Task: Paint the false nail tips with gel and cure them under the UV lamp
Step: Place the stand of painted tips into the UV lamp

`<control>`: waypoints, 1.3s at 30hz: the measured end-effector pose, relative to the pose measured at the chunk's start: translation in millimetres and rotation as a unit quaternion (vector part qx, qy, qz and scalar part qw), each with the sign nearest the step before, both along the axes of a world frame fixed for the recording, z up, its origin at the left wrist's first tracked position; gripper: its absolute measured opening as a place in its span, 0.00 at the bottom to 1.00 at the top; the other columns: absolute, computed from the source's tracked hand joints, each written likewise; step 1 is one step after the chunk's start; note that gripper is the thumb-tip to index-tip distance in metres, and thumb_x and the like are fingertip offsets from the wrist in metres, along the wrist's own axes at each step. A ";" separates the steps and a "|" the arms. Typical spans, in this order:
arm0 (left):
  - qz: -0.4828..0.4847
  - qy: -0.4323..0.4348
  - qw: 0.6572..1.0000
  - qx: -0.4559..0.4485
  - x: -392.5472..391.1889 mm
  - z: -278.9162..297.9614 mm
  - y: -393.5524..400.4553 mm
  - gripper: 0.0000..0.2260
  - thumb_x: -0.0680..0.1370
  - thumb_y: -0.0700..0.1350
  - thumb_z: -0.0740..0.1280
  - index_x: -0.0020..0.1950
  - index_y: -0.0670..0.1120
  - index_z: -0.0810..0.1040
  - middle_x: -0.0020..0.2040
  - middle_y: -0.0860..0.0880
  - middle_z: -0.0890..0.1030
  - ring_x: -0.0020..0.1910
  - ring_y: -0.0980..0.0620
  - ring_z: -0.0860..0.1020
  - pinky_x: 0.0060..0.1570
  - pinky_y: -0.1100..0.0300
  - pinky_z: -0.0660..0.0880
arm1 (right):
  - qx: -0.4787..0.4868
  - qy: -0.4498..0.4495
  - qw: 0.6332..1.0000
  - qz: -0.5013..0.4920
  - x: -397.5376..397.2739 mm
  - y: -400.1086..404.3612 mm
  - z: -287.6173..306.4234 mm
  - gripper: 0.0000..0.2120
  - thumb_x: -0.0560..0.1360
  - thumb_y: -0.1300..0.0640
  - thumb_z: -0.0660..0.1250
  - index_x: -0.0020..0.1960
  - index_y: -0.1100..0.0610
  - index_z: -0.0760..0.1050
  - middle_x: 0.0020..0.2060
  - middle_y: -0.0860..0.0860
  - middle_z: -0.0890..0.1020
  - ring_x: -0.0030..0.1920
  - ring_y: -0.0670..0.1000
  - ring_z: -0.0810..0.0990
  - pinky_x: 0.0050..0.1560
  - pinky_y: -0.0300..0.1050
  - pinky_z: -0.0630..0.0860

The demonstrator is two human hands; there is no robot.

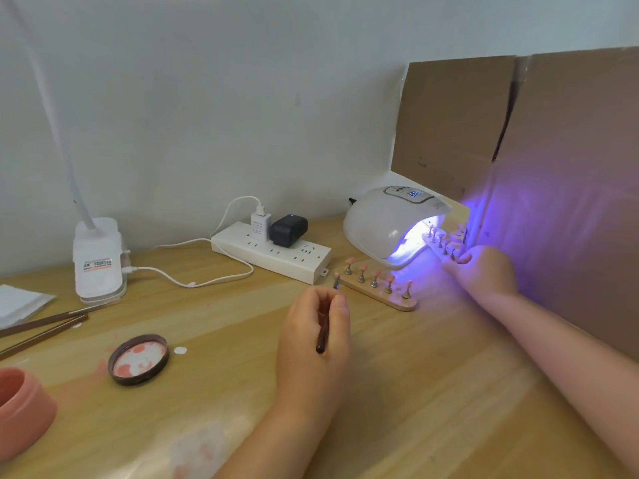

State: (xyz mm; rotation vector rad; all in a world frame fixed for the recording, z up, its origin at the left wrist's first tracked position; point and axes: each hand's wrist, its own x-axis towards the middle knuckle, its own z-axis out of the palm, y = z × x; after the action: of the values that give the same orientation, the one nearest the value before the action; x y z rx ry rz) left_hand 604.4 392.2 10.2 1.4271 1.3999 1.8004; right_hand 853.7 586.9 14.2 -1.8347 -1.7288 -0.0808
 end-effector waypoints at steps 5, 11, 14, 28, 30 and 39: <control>0.001 0.010 1.000 -0.003 0.9 2.6 -2.1 0.08 0.76 0.52 0.60 0.41 0.51 0.74 0.32 0.56 0.71 0.31 0.55 0.68 0.33 0.61 0.66 | -0.038 -0.011 0.998 -0.055 20.9 -20.9 -2.9 0.20 0.68 0.48 0.72 0.23 0.57 0.72 0.19 0.50 0.69 0.24 0.53 0.70 0.26 0.42 0.62; 0.007 0.015 1.000 -0.007 -0.2 1.8 -1.5 0.08 0.81 0.44 0.63 0.41 0.51 0.74 0.33 0.56 0.72 0.32 0.57 0.69 0.33 0.64 0.65 | -0.073 0.018 0.996 0.045 4.8 -19.2 -0.4 0.14 0.68 0.40 0.74 0.35 0.51 0.82 0.32 0.46 0.81 0.36 0.49 0.78 0.37 0.44 0.72; 0.003 0.013 1.000 -0.001 -0.2 1.5 -2.1 0.09 0.81 0.46 0.63 0.41 0.51 0.74 0.31 0.57 0.71 0.30 0.58 0.67 0.31 0.65 0.64 | -0.118 0.064 0.983 0.128 7.3 -16.2 4.6 0.04 0.69 0.45 0.74 0.38 0.43 0.83 0.31 0.42 0.80 0.37 0.46 0.77 0.38 0.43 0.71; 0.005 0.015 1.000 0.014 0.0 -1.0 -0.7 0.08 0.76 0.53 0.60 0.40 0.53 0.74 0.31 0.58 0.71 0.31 0.58 0.68 0.32 0.64 0.65 | -0.293 0.138 0.945 0.048 5.8 23.4 30.6 0.16 0.77 0.54 0.63 0.63 0.56 0.73 0.25 0.54 0.78 0.17 0.46 0.69 0.20 0.34 0.64; 0.001 0.014 1.000 0.013 0.4 -1.8 -0.8 0.08 0.76 0.53 0.60 0.41 0.52 0.74 0.31 0.57 0.70 0.30 0.57 0.67 0.32 0.63 0.64 | -0.220 0.137 0.964 0.058 -8.0 28.3 28.4 0.09 0.74 0.49 0.64 0.50 0.53 0.75 0.24 0.53 0.79 0.19 0.48 0.71 0.24 0.38 0.68; -0.003 0.011 1.000 0.009 1.1 -1.3 -1.6 0.08 0.76 0.53 0.60 0.40 0.53 0.73 0.30 0.56 0.69 0.30 0.55 0.66 0.33 0.60 0.63 | -0.190 0.063 0.979 0.038 -68.9 43.7 25.6 0.08 0.74 0.56 0.69 0.39 0.58 0.73 0.37 0.55 0.76 0.44 0.55 0.74 0.44 0.43 0.71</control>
State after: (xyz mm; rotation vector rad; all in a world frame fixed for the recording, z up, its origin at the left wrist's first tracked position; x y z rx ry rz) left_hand 605.5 390.6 8.9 1.4628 1.3925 1.8041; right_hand 784.8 630.6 39.8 -1.9852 -1.8131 0.4152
